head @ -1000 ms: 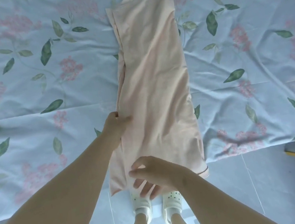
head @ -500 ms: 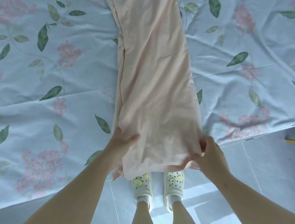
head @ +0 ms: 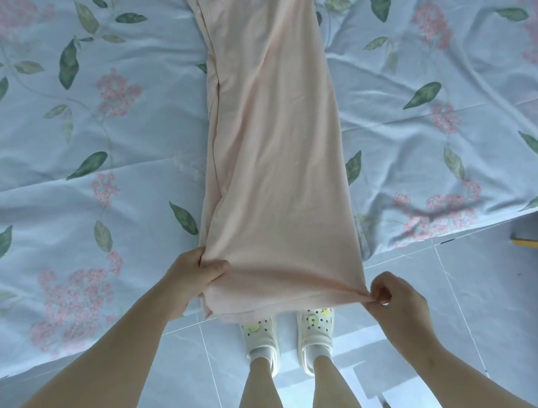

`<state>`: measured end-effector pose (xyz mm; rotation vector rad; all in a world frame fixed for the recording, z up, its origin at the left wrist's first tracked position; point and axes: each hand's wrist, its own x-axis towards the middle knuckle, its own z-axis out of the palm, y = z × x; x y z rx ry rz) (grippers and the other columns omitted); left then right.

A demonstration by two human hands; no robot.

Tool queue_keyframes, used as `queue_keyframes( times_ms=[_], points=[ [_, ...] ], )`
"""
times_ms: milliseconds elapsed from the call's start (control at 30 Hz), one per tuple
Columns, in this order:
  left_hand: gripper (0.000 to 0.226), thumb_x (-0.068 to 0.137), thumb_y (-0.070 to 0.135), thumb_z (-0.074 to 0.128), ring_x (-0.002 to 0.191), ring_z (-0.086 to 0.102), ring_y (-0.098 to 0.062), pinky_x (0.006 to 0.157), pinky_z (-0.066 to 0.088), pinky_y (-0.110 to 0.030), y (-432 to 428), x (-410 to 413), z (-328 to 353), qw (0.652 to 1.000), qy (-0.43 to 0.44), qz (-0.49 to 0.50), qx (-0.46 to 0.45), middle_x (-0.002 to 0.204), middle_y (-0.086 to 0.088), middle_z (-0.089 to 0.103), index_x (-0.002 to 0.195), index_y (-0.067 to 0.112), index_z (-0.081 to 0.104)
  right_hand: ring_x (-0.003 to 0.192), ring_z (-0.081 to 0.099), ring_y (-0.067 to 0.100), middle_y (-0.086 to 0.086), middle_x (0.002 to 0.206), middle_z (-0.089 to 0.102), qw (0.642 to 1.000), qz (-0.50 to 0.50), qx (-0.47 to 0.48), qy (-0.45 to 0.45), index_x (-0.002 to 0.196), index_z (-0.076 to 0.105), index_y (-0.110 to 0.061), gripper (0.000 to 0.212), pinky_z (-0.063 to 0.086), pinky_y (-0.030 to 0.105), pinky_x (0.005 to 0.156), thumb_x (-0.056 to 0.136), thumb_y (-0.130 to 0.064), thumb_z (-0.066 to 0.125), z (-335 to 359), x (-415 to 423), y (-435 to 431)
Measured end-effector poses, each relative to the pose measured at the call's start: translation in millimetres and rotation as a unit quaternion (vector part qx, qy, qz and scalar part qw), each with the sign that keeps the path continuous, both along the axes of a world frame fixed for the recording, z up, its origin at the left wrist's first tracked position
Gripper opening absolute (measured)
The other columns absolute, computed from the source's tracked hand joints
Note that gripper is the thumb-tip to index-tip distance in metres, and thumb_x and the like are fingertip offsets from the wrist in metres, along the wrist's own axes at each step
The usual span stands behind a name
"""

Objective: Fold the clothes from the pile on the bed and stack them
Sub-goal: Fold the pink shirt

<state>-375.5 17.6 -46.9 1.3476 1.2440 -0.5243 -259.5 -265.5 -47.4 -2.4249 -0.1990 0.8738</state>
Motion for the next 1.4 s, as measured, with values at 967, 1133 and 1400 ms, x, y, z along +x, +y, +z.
queue_keyframes(
  times_ms=[967, 1133, 1400],
  points=[
    [0.027, 0.08, 0.041, 0.07, 0.081, 0.061, -0.017, 0.066, 0.052, -0.029, -1, 1, 0, 0.981, 0.1, -0.153, 0.06, 0.088, 0.001, 0.064, 0.096, 0.021, 0.06, 0.058, 0.044, 0.023, 0.007, 0.073, 0.058, 0.971, -0.222, -0.035, 0.084, 0.079, 0.039, -0.011, 0.011, 0.032, 0.03, 0.053, 0.088, -0.006, 0.044, -12, 14, 36],
    [0.052, 0.091, 0.052, 0.048, 0.066, 0.053, -0.026, 0.072, 0.049, -0.037, 14, 61, -6, 0.984, 0.06, 0.025, 0.169, 0.058, -0.007, 0.048, 0.057, 0.014, 0.048, 0.079, 0.053, 0.019, -0.002, 0.085, 0.056, 0.978, -0.184, 0.057, 0.075, 0.101, 0.049, -0.015, 0.017, 0.039, 0.031, 0.068, 0.088, -0.023, 0.056, -9, 40, 81],
    [0.021, 0.089, 0.02, 0.057, 0.087, 0.057, -0.026, 0.075, 0.043, -0.03, 44, 97, -22, 0.94, -0.036, 0.147, 0.305, 0.091, -0.003, 0.058, 0.106, 0.008, 0.062, 0.059, 0.036, 0.018, -0.001, 0.065, 0.04, 0.979, -0.17, 0.033, 0.104, 0.069, 0.04, -0.013, 0.022, 0.027, 0.026, 0.05, 0.09, -0.014, 0.049, -26, 66, 100]
  ],
)
